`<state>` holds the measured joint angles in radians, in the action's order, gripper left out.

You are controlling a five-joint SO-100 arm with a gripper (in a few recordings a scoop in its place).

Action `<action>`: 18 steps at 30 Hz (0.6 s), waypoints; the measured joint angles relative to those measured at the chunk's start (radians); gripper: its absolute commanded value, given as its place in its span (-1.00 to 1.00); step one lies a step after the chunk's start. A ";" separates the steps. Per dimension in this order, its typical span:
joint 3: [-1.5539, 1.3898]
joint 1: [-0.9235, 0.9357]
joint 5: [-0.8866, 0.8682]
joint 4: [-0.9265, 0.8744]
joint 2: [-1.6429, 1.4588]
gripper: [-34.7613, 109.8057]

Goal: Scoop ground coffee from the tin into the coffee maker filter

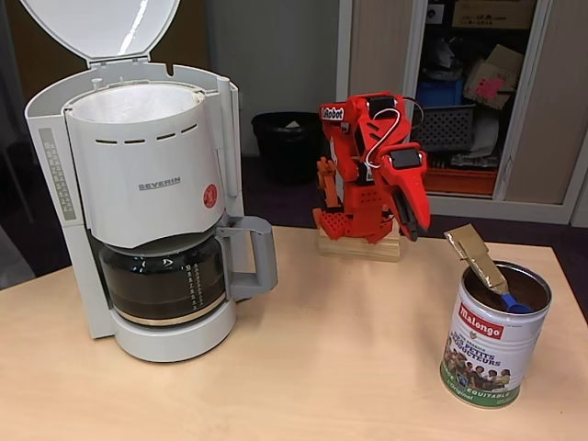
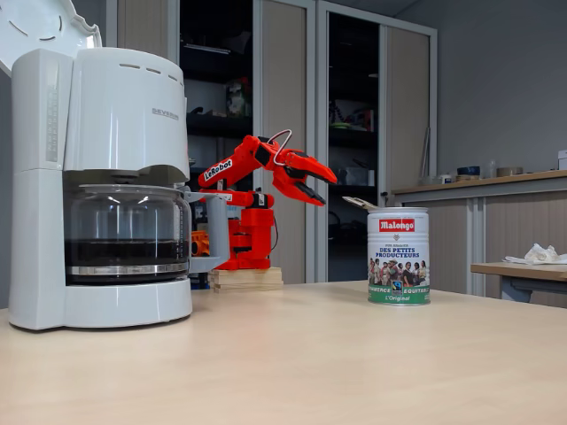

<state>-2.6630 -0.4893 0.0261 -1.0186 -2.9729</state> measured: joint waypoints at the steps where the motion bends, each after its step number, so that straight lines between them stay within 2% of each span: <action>1: 0.002 -0.003 -0.002 0.008 0.025 -0.24; 18: 0.087 -0.167 0.003 0.075 0.156 -0.19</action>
<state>-2.5756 -0.6565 0.0291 -0.9434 -2.8164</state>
